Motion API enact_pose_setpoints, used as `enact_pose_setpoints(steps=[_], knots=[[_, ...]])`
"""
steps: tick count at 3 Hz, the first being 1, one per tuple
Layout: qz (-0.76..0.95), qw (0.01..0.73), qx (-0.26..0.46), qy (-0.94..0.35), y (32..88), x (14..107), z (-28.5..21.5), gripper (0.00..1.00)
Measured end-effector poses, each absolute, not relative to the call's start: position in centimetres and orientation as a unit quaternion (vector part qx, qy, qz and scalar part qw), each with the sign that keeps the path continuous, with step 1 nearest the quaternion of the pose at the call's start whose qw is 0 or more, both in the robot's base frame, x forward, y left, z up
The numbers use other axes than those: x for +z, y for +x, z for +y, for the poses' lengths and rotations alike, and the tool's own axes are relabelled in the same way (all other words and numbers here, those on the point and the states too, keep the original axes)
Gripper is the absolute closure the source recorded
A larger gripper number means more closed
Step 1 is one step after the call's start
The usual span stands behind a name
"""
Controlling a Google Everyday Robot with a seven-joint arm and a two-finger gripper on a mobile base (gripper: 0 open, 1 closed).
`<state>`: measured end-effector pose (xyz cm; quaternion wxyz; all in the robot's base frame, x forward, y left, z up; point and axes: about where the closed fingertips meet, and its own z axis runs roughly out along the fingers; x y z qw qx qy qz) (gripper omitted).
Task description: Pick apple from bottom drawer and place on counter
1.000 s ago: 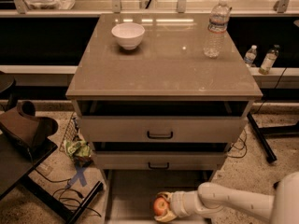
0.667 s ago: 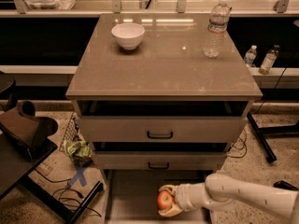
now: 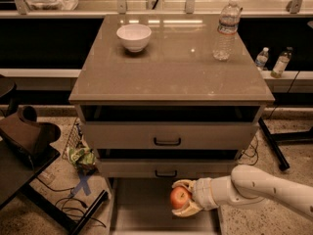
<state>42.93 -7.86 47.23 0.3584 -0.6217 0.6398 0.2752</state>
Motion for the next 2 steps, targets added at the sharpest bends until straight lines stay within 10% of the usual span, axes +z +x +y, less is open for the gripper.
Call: enact_pose_setpoints(steps=[2], knots=[[0.673,0.371,0.276,-0.577,44.2,52.2,-8.2,1.00]])
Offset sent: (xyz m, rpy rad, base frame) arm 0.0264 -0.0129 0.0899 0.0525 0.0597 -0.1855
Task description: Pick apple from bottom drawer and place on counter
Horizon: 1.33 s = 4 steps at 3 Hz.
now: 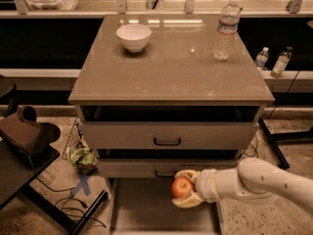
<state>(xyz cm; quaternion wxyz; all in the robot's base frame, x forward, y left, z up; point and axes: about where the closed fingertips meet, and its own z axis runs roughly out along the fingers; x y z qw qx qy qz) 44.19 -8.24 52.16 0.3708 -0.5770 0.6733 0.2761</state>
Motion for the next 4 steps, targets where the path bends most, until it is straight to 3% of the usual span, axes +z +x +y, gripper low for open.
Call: enact_pose_setpoints(steps=[4], knots=[[0.757,0.416,0.192,-0.466,47.6,68.1,-11.8,1.00]])
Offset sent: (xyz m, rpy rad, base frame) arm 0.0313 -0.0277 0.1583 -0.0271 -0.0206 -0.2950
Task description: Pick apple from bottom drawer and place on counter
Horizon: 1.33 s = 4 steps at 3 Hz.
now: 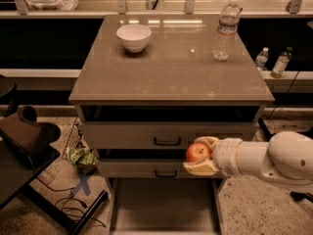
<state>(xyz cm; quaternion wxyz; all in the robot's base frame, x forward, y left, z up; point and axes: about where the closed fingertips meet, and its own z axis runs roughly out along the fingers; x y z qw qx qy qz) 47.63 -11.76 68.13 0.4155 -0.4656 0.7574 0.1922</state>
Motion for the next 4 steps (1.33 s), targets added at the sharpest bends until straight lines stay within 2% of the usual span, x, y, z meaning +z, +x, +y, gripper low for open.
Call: enact_pose_setpoints(steps=[1,3,4], knots=[[0.774,0.423,0.165,-0.441,49.1,70.8,-12.8,1.00],[0.789,0.423,0.162,-0.416,50.3,72.8,-12.7,1.00],[0.804,0.433,0.140,-0.382,52.1,77.3,-13.3,1.00]])
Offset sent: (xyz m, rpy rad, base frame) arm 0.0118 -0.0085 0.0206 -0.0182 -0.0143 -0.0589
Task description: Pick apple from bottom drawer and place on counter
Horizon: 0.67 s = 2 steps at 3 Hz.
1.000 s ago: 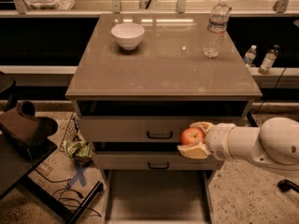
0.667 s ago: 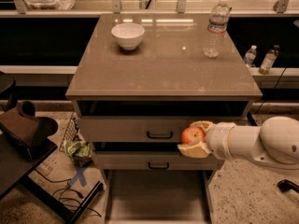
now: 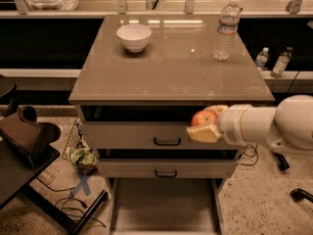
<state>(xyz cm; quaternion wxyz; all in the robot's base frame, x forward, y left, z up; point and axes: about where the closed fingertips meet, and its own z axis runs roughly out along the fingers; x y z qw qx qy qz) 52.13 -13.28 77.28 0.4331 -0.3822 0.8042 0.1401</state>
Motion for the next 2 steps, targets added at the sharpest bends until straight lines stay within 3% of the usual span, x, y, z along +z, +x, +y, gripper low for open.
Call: enact_pose_setpoints(steps=[2], knots=[[0.806,0.469,0.095,-0.348,56.8,86.6,-12.9,1.00]])
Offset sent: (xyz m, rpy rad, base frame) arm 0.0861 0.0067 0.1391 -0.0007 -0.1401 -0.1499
